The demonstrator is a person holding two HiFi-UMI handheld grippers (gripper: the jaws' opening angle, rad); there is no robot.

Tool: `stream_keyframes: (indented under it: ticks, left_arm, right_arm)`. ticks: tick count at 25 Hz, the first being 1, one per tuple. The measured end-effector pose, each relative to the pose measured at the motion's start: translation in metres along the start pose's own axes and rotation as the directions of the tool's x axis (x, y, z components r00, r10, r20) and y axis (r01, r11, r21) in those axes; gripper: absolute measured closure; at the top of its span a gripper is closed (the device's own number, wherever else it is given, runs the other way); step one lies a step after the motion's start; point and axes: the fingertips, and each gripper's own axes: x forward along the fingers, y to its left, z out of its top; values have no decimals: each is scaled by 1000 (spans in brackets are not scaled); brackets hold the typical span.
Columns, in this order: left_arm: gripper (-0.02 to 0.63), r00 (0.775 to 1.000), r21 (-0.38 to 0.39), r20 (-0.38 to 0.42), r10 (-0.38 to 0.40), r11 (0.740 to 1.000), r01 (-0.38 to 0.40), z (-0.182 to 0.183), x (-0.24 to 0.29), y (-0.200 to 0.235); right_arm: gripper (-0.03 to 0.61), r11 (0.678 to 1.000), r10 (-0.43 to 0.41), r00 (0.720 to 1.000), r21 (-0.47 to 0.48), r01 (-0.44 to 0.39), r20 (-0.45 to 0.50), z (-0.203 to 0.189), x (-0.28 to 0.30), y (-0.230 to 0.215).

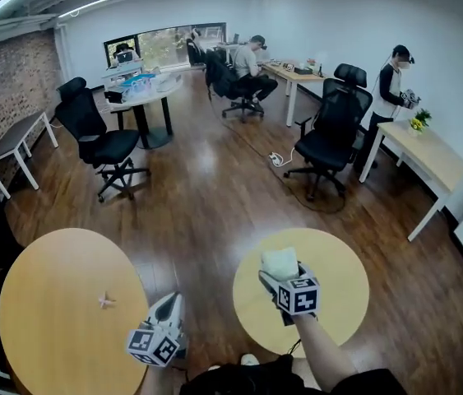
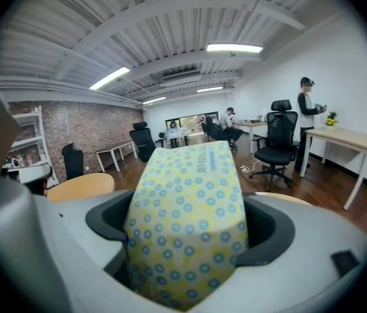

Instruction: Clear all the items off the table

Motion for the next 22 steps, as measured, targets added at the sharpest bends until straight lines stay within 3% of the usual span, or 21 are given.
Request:
stream_keyframes:
  ticks: [2,7,16,19,22]
  left_arm:
    - [623,996,2,-41,-75,997,75,-11,20,-19]
    - [623,983,-30,-91,-159,987,157,-33,65,-39]
    - [623,878,-89,-221,-424,906,415,-90,120,-139]
    - [623,858,-104,-263,-441,897,429,-104,124,-149]
    - [623,861,-112,-291,-418,908,403,-120,130,-148]
  right_arm:
    - [98,996,-85,996,42,85,-12,-15,-16,-38]
    - [97,968,-212,977,132,213,-25,-54,-59,-100]
    - [97,850,-426,898,292,438,-108,-132,-154,-190]
    - [97,830,-441,886,312,463,-142,-152,-161,-201]
    - [97,822,-442,880,313,475,-173,-170,-158,-210]
